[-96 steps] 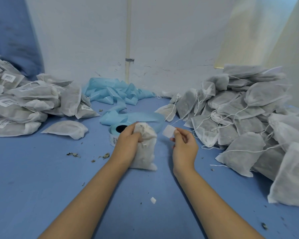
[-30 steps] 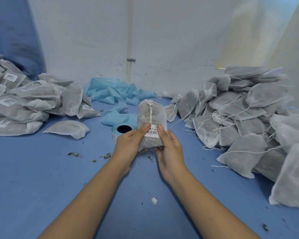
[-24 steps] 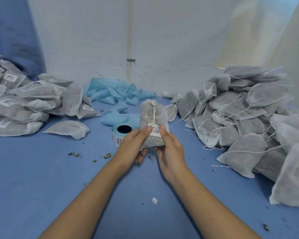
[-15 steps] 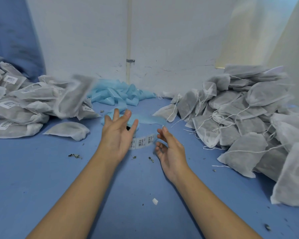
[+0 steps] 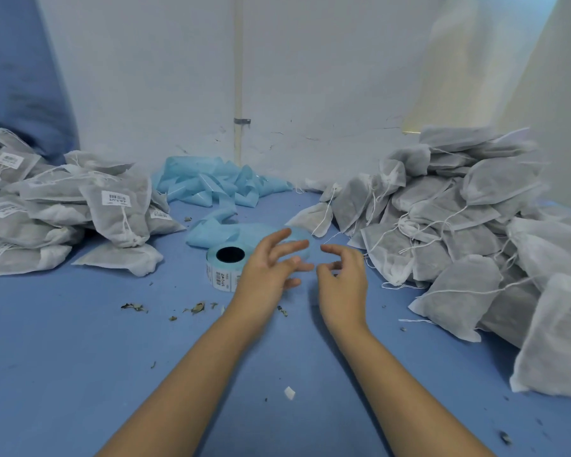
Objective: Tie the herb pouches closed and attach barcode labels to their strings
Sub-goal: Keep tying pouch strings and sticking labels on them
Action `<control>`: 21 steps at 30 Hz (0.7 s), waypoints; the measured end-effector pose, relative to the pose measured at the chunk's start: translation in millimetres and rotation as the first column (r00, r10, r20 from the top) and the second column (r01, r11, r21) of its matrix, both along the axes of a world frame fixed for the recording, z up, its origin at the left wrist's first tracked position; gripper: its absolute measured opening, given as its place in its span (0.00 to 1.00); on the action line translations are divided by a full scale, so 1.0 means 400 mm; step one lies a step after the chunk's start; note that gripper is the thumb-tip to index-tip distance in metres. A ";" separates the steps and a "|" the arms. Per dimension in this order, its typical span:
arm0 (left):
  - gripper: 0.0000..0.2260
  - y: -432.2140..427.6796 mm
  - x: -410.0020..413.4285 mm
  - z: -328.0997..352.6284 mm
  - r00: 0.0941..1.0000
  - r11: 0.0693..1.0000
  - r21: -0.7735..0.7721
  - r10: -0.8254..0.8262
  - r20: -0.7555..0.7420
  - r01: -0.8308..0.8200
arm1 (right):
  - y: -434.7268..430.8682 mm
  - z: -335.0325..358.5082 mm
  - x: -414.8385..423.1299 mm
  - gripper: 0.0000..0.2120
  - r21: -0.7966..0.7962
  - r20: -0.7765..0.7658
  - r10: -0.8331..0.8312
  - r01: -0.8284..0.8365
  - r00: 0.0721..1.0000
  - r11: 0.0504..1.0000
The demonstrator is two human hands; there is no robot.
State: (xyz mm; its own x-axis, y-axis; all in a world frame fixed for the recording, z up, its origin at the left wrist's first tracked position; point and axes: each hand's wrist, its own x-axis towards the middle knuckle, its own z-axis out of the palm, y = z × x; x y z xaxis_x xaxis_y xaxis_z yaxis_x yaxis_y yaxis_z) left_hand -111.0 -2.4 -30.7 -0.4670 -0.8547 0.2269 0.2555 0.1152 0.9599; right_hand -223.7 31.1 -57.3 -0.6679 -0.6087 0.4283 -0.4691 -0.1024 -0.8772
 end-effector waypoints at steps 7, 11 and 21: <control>0.16 0.023 -0.075 -0.007 0.989 0.999 -0.022 -0.019 0.145 0.023 | 0.004 -0.024 -0.113 0.17 0.464 -0.307 -0.277 0.398 0.910 0.791; 0.15 0.034 -0.108 -0.018 0.984 0.999 -0.015 -0.032 0.175 0.036 | 0.007 -0.021 -0.140 0.20 0.655 -0.298 -0.216 0.364 0.930 0.662; 0.15 0.048 -0.122 -0.058 0.974 0.999 0.034 -0.008 0.227 0.000 | 0.012 -0.012 -0.140 0.22 0.470 -0.132 -0.271 0.301 0.954 0.830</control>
State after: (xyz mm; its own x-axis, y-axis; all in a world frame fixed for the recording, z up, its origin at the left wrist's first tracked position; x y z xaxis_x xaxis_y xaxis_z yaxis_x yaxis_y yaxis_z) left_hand -159.9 17.0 -54.0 -0.5066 -0.8579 0.0855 0.0305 0.0813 0.9962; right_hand -279.8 36.1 -62.1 -0.8276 -0.5331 0.1757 -0.4624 0.4701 -0.7517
